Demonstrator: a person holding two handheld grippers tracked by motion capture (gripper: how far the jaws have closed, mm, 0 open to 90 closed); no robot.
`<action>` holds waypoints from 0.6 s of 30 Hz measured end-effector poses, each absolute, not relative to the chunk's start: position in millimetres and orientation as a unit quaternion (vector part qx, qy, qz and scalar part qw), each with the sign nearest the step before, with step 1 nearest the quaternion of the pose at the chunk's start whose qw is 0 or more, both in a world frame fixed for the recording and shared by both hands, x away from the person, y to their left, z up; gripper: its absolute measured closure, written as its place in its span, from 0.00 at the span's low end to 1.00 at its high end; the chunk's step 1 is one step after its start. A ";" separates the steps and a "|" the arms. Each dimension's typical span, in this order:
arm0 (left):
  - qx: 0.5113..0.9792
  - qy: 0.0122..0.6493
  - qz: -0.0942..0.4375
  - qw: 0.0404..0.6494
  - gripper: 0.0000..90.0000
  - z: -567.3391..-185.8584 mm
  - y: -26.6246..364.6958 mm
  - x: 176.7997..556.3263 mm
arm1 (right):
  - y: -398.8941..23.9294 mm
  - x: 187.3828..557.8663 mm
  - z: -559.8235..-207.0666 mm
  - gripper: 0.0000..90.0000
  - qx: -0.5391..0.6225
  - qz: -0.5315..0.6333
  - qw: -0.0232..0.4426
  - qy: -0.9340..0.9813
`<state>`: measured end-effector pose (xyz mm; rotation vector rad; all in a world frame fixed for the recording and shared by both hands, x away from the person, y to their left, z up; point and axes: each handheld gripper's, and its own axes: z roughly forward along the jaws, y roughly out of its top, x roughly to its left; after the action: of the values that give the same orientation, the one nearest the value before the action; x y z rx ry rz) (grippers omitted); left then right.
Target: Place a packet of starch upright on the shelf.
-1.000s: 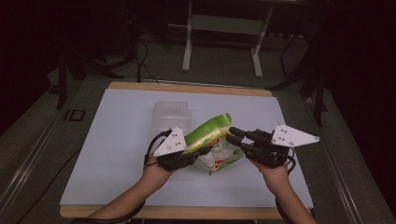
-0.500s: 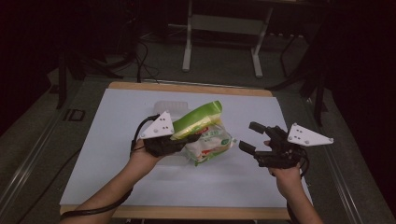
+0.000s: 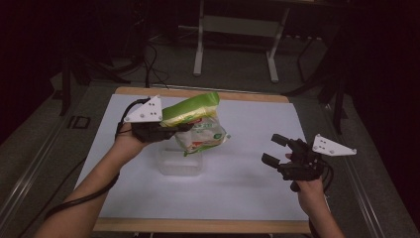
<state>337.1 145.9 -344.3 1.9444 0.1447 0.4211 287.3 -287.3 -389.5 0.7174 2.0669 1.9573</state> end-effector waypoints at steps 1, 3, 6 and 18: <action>0.824 0.058 0.174 0.536 0.88 -343.6 148.0 339.8 | -288.6 287.6 -390.1 0.16 0.244 0.662 0.104 0.701; 0.828 0.054 0.170 0.531 0.88 -344.5 151.6 344.1 | -291.1 287.9 -390.7 0.16 0.246 0.660 0.102 0.702; 0.831 0.055 0.160 0.530 0.88 -347.6 158.7 350.6 | -293.6 287.6 -391.9 0.16 0.249 0.659 0.106 0.702; 0.846 0.024 0.135 0.516 0.88 -363.6 185.1 362.6 | -299.0 289.4 -396.9 0.16 0.257 0.654 0.099 0.704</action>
<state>362.6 185.1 -363.6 2.0318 0.0567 0.3238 289.4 -299.0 -396.9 0.7610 2.0833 1.9345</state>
